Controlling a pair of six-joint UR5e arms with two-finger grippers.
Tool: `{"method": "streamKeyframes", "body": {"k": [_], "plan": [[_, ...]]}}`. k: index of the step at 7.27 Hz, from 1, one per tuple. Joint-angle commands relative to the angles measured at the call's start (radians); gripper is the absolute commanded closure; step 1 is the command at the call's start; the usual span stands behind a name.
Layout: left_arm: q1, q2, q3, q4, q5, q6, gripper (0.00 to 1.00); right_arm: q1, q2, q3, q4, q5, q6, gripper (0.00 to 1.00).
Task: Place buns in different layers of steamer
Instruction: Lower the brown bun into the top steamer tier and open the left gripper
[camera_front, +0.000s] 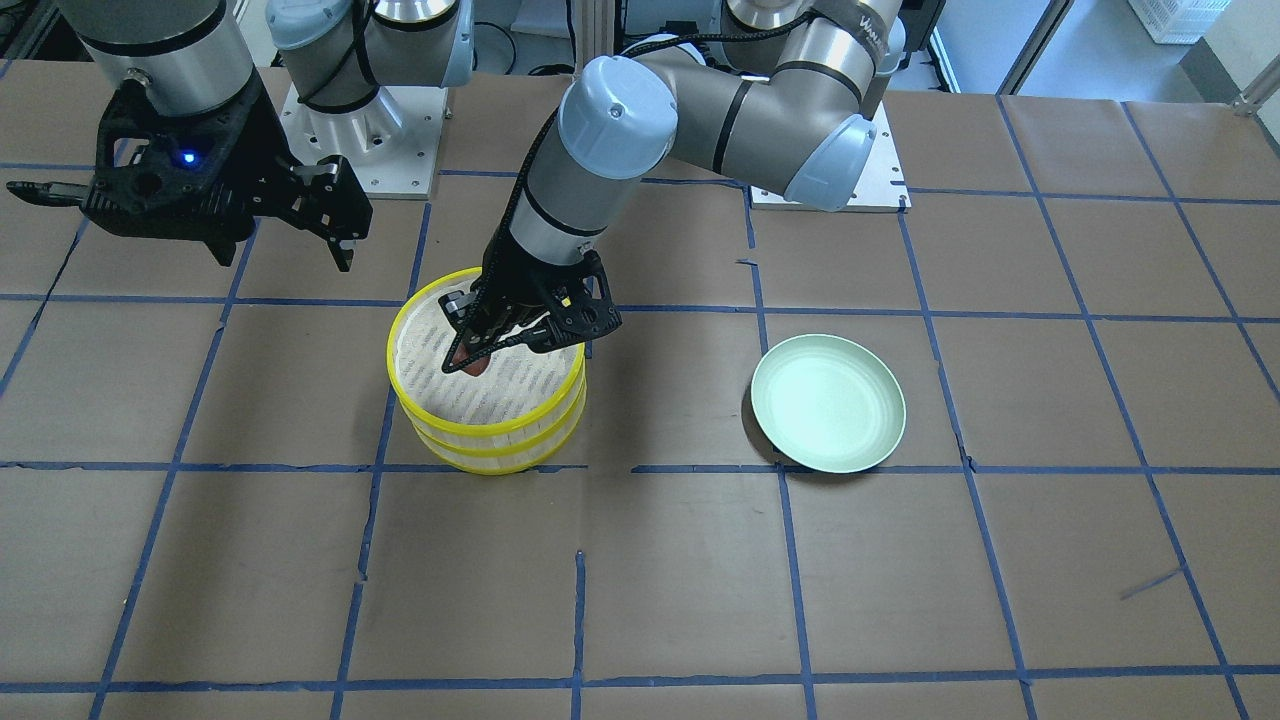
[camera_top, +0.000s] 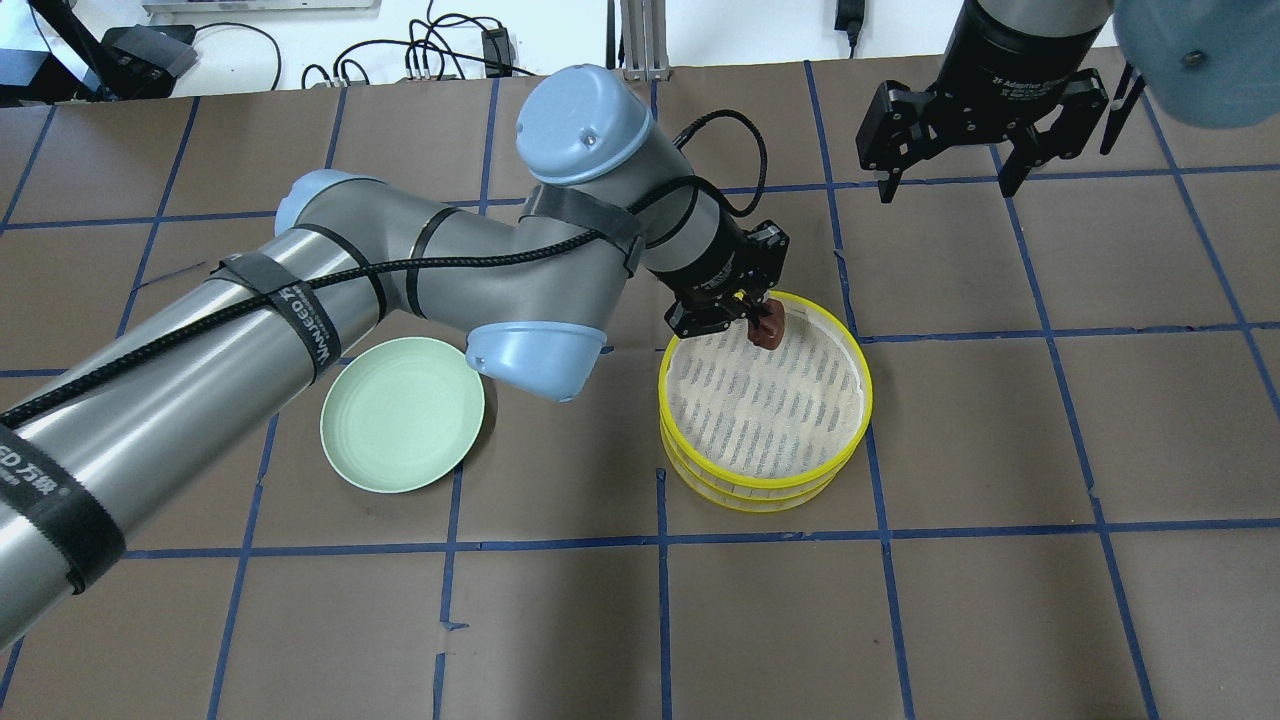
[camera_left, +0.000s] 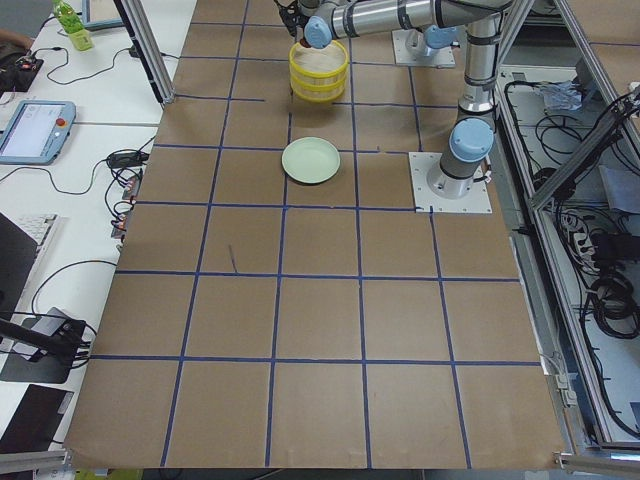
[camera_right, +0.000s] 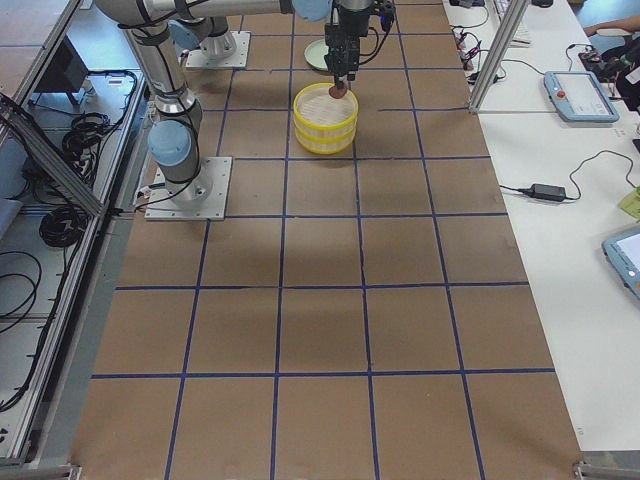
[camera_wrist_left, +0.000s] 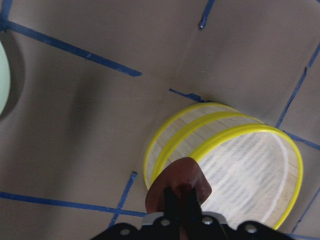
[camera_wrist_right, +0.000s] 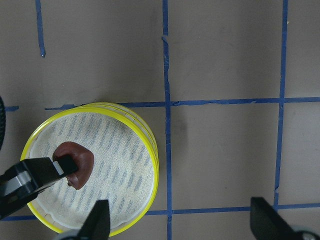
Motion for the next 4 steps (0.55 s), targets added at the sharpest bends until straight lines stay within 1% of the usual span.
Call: {"method": "streamKeyframes", "body": {"k": [1, 3, 4], "plan": [[-0.004, -0.006, -0.006, 0.004, 0.003, 0.001, 0.0, -0.001, 0.0, 0.002, 0.003, 0.0, -0.001, 0.0], [-0.004, -0.001, -0.015, 0.0, 0.024, 0.037, 0.0, -0.007, 0.0, 0.002, 0.001, 0.0, -0.001, 0.0], [-0.003, 0.011, -0.018, -0.005, 0.084, 0.085, 0.0, -0.006, 0.0, 0.002, 0.003, -0.002, -0.001, 0.0]]}}
